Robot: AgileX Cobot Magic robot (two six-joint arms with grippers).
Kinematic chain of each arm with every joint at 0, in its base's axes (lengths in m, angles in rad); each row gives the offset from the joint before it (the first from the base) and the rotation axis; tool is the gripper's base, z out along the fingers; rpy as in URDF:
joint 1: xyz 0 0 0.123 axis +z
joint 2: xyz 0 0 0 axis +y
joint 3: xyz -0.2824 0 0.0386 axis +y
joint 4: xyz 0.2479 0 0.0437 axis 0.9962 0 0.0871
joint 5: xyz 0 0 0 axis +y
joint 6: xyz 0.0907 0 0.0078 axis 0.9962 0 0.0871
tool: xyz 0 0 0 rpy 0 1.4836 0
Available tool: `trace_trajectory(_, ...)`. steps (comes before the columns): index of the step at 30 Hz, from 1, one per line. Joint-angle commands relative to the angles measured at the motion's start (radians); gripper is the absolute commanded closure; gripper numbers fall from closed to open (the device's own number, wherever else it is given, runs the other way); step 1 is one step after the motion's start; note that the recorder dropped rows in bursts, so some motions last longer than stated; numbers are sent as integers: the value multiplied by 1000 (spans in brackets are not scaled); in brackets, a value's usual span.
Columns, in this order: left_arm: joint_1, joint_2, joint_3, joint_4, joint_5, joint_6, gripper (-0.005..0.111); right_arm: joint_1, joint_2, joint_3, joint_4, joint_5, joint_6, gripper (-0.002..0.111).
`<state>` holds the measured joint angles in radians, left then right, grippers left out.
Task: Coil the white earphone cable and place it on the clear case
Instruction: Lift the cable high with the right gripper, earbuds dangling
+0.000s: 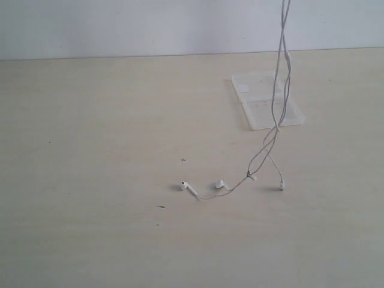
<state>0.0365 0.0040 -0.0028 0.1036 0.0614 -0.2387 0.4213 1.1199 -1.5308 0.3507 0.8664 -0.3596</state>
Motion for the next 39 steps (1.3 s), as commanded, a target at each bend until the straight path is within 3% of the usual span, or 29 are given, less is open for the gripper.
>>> trace_trajectory(1, 2, -4, 3, 8, -5, 15, 107, -3, -27, 18, 16, -54, 4, 108)
trace_trajectory(3, 2, -4, 3, -3, -43, -22, 107, -3, -21, 18, 35, -69, 6, 108)
trace_trajectory(9, 2, -4, 3, -21, -250, -463, 107, -3, 13, 18, 43, -49, 6, 108)
trace_trajectory(16, 2, -4, 3, -12, -340, -551, 107, -3, 13, -17, 45, -81, 50, 108)
trace_trajectory(23, 2, -4, 3, -12, -433, -553, 107, -3, 13, -12, 39, -8, 50, 108)
trace_trajectory(30, 2, -4, 3, -14, -351, -534, 107, -3, 32, -12, 39, 0, 47, 108)
trace_trajectory(34, 2, -4, 3, -14, -278, -313, 107, -3, 50, -12, 41, 0, 42, 108)
trace_trajectory(39, 2, 50, 3, -14, -281, -393, 107, -3, 80, -12, 41, 0, 36, 108)
